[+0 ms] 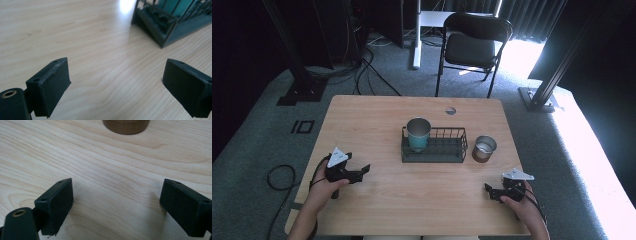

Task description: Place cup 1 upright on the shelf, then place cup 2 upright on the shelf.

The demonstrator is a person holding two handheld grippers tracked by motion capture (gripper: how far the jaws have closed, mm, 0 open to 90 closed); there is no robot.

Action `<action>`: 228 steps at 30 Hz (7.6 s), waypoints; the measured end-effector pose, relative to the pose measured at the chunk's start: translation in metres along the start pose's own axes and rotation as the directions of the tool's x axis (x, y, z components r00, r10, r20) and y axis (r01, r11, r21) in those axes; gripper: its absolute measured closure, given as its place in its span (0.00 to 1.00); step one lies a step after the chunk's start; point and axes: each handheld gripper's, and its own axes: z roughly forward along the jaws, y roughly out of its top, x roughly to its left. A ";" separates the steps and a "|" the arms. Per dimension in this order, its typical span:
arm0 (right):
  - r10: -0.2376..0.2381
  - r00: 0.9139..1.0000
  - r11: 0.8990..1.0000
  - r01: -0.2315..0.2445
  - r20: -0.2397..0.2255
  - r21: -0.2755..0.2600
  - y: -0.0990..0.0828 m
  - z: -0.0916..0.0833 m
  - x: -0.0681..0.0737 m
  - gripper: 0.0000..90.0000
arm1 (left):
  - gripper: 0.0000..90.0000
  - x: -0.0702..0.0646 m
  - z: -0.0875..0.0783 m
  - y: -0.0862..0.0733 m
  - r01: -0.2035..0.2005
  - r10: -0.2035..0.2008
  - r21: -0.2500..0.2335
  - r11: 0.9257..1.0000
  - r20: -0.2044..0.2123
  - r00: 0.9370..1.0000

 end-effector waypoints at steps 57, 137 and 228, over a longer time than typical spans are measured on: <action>0.010 1.000 1.000 -0.010 0.012 -0.001 0.001 0.001 0.001 0.12 | 0.09 0.021 -0.017 -0.036 0.226 -0.147 0.190 0.955 -0.358 0.922; 0.041 0.998 0.993 -0.035 0.049 -0.113 0.045 0.010 -0.004 0.15 | 0.09 0.021 -0.017 -0.036 0.221 -0.143 0.193 0.956 -0.352 0.925; 0.082 0.995 0.951 -0.061 0.058 -0.303 0.130 0.004 -0.016 0.20 | 0.09 0.021 -0.017 -0.036 0.222 -0.144 0.191 0.956 -0.352 0.925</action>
